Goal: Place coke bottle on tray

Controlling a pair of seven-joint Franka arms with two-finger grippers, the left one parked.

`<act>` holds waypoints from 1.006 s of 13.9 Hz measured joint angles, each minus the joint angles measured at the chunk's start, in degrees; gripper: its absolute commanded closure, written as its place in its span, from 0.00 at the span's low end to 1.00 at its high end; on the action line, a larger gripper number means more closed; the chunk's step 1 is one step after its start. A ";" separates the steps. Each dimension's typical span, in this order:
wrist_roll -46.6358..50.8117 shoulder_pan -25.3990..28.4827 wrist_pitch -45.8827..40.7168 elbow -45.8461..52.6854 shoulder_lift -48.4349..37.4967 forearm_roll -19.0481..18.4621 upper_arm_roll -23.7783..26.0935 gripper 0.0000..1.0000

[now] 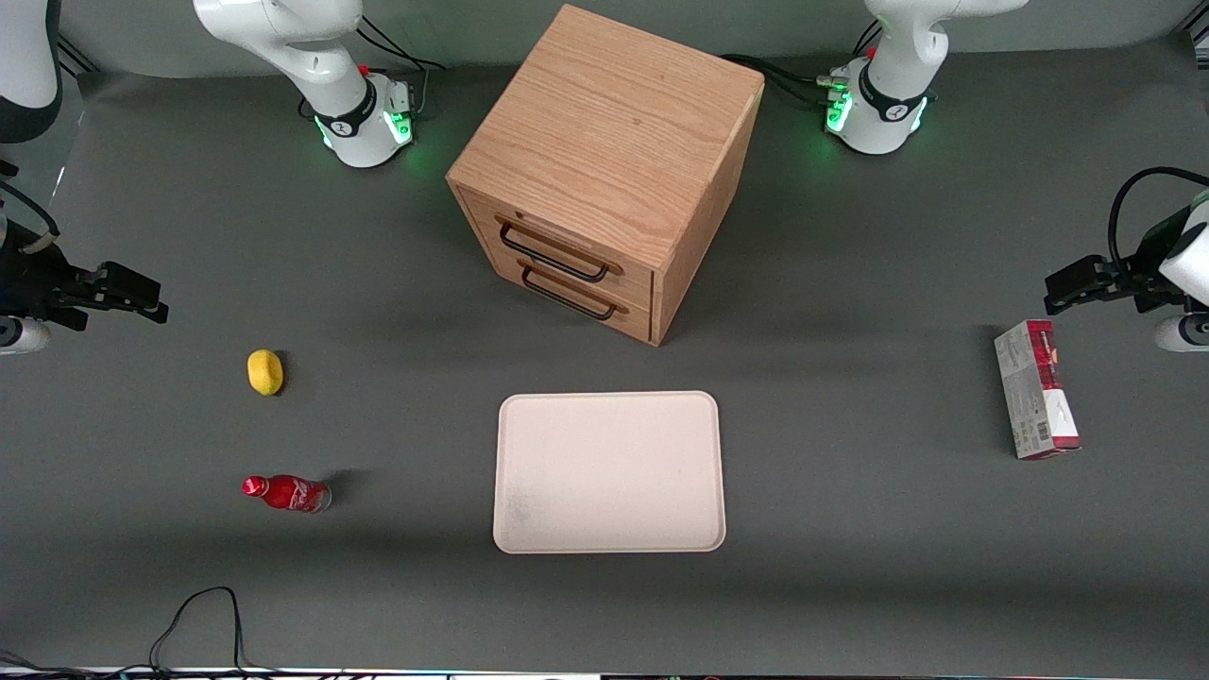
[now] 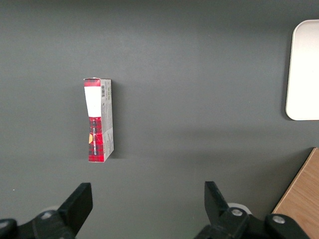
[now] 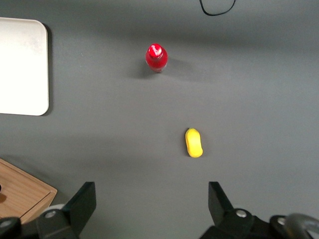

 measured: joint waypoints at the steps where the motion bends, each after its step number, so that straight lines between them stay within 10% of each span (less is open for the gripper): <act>1: 0.00 0.00 0.36 1.26 0.92 0.00 0.01 0.00; 14: 0.00 -0.63 -3.86 33.71 27.77 0.00 2.03 0.00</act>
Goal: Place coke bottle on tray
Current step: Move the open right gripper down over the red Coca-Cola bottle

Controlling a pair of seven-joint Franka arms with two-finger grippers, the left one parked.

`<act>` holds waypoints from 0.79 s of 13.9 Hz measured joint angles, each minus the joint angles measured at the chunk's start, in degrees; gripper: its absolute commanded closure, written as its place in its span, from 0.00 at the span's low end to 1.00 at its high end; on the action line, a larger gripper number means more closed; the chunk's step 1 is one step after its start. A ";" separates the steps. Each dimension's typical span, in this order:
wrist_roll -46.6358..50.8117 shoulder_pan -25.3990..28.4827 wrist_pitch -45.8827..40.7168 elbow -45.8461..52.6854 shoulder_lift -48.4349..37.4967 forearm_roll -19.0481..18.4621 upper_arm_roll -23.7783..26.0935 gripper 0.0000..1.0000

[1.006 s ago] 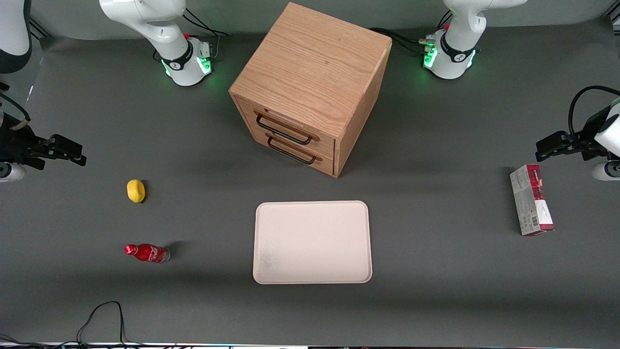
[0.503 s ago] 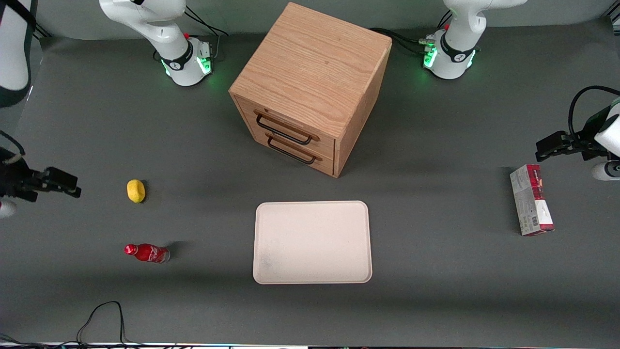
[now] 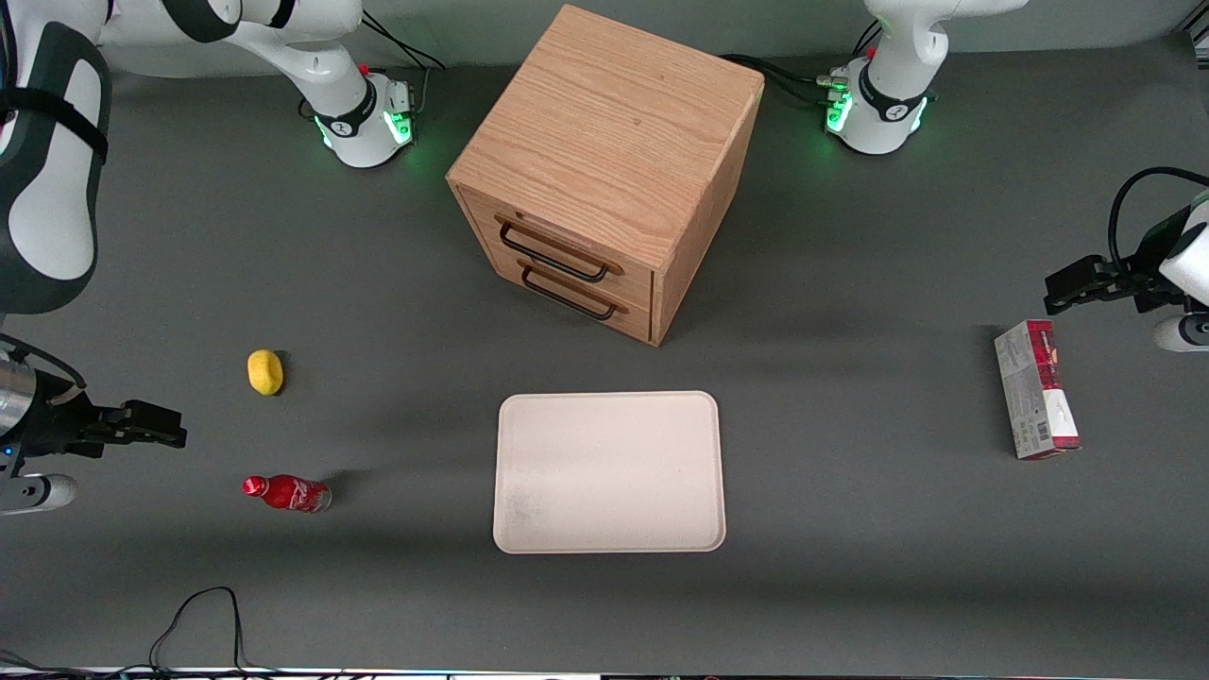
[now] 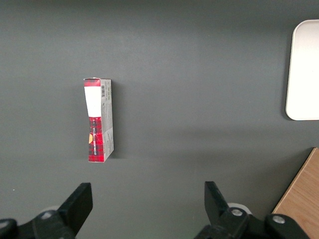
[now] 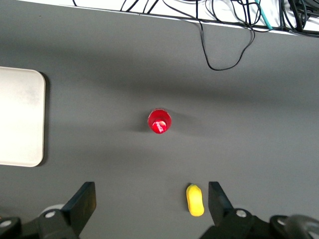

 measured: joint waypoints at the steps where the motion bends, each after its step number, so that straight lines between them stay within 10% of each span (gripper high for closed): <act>1: 0.00 -0.26 0.00 0.48 0.34 0.00 0.12 0.00; 11: -0.14 -0.81 5.52 0.04 10.73 0.51 0.61 0.00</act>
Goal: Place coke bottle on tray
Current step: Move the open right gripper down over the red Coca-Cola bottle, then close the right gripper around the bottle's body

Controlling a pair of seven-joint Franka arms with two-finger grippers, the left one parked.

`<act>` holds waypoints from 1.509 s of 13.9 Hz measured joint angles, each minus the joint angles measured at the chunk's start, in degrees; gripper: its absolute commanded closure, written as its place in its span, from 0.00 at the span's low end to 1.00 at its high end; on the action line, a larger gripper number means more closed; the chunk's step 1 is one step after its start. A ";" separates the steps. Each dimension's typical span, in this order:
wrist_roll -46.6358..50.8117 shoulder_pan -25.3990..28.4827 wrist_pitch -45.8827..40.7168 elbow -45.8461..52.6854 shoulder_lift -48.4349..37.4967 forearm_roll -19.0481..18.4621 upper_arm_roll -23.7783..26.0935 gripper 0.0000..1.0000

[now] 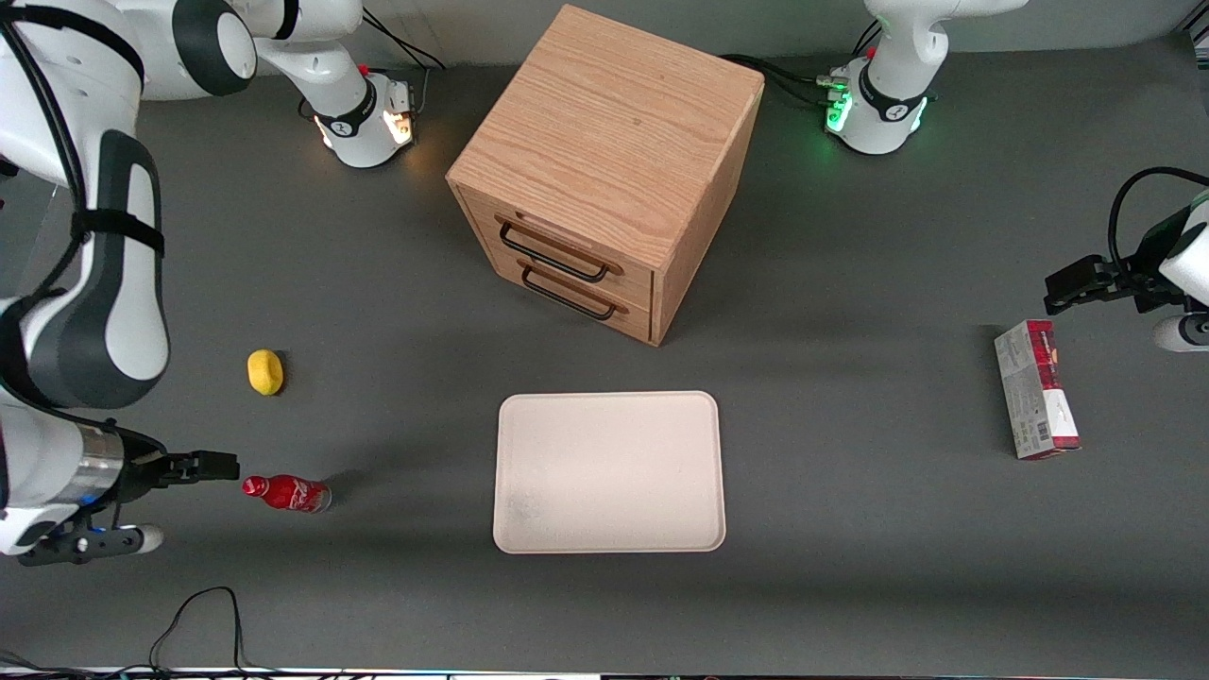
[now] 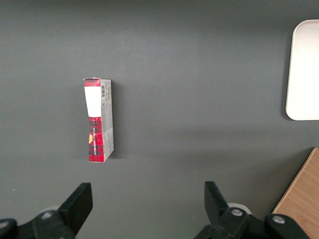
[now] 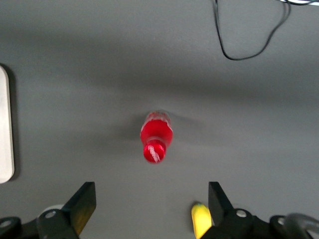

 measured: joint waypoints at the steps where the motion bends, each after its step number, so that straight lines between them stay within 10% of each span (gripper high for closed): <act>1: 0.00 0.00 1.83 -1.10 0.55 0.13 0.04 0.00; 21: 0.00 -0.36 24.78 -23.72 -4.00 0.31 0.41 0.00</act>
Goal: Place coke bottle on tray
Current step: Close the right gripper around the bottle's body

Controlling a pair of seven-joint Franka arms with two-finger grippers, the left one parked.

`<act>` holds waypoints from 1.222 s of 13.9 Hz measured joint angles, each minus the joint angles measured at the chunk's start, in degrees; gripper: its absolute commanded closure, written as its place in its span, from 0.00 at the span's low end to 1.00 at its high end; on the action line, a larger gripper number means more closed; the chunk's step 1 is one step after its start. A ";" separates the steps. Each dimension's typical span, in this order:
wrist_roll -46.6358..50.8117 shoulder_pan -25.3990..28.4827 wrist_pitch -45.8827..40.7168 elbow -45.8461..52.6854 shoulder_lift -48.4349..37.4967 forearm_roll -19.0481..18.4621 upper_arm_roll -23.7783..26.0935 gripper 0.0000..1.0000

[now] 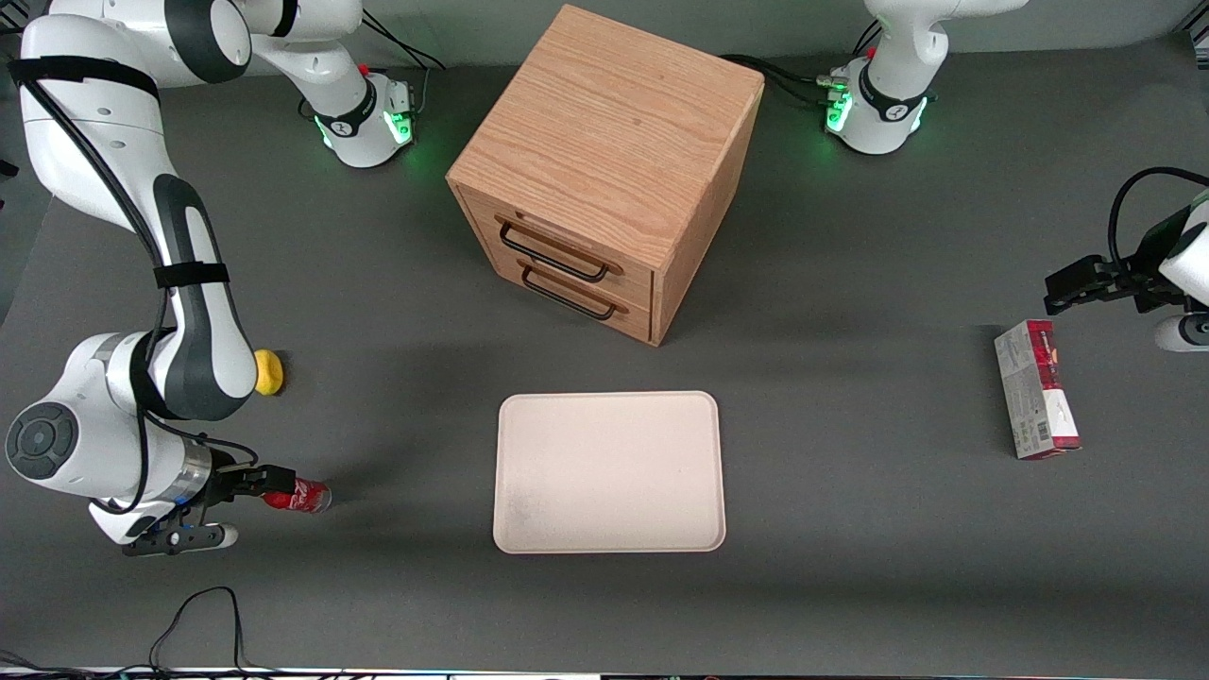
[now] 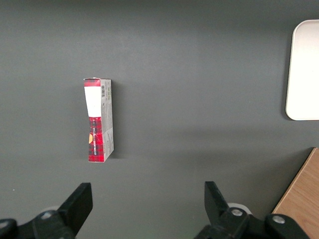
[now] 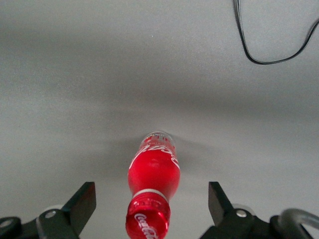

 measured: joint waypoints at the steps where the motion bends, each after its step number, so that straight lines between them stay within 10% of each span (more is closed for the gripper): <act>1: 0.00 -0.01 0.00 0.00 -0.05 0.00 0.00 0.03; 11: -0.45 -0.10 0.73 -0.17 -0.12 0.04 0.01 0.85; 17: -1.03 -0.10 0.27 0.49 -0.40 0.12 0.06 0.88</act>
